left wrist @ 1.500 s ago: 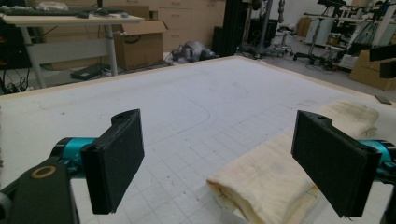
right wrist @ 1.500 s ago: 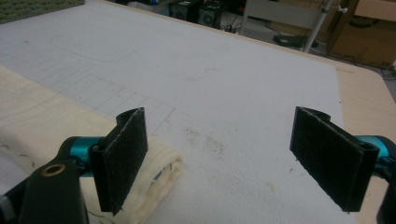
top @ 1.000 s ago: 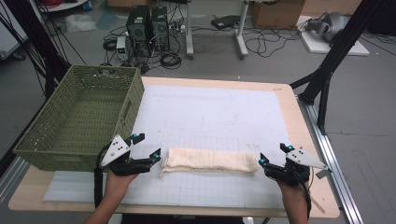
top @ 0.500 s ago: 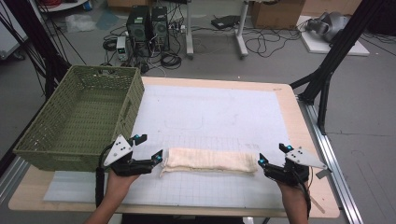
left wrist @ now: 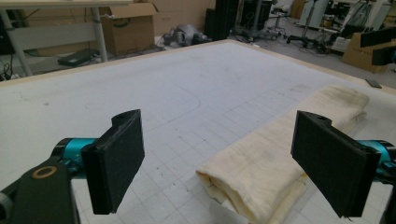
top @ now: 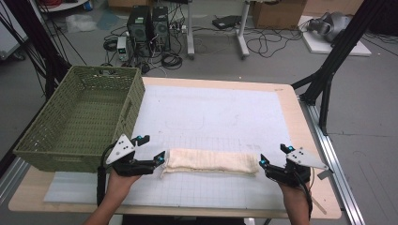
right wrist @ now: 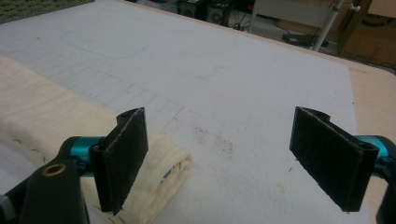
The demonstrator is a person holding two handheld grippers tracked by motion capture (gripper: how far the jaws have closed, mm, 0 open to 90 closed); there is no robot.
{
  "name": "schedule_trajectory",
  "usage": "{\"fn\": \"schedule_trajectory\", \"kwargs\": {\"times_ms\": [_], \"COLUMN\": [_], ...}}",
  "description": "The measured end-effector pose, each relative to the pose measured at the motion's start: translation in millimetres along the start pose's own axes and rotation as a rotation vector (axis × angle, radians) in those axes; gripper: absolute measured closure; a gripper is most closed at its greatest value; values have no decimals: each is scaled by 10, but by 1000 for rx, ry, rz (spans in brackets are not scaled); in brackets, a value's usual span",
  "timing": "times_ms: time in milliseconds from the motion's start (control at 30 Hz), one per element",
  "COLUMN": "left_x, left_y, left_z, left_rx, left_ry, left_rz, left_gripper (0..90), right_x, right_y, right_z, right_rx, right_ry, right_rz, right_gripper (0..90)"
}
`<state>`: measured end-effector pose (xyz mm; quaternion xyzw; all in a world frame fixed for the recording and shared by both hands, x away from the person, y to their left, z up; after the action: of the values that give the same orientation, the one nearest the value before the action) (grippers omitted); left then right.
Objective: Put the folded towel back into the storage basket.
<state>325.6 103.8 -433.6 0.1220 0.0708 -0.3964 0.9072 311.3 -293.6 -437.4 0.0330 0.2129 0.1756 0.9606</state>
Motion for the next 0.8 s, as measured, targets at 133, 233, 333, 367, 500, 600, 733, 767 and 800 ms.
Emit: {"fn": "schedule_trajectory", "kwargs": {"times_ms": [133, 233, 333, 367, 500, 600, 733, 767, 800], "left_x": [28, 53, 74, 82, 115, 142, 191, 207, 224], "left_y": [-10, -24, -41, -48, -78, -87, -102, -111, -114], "left_z": [-17, -32, -48, -54, -72, -85, -110, -118, -127], "left_rx": [-11, -21, -30, -31, -39, -38, -48, -51, -49], "left_ry": [17, 32, 49, 55, 78, 92, 112, 118, 126], "left_rz": [-14, -32, -47, -52, -64, -71, -85, -90, -92], "left_gripper": [175, 176, 177, 176, 172, 172, 175, 176, 177], "right_x": [-1, -2, -2, -2, -7, -11, -9, -6, -3], "right_y": [-7, -7, -7, -8, -14, -18, -15, -11, -7], "right_z": [0, 1, 1, 1, 4, 8, 4, 3, 2], "right_rx": [-1, 4, 3, 3, 0, 3, 1, 1, 2], "right_ry": [1, 0, 1, 1, -1, -2, 1, 1, 3], "right_rz": [-3, -3, -3, -3, -7, -7, -4, -2, -1], "right_gripper": [178, 178, 178, 178, 178, 178, 178, 178, 178]}}
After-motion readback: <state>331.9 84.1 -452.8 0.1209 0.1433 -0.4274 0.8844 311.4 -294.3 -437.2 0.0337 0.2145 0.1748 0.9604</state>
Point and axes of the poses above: each handheld gripper's, and its own axes: x roughly forward along the jaws, z roughly out of its top, y roughly to its left, the point moved 8 cm from there along x, roughly forward along the jaws, and after that the axes turned 14 degrees about x, right-handed, at the moved point
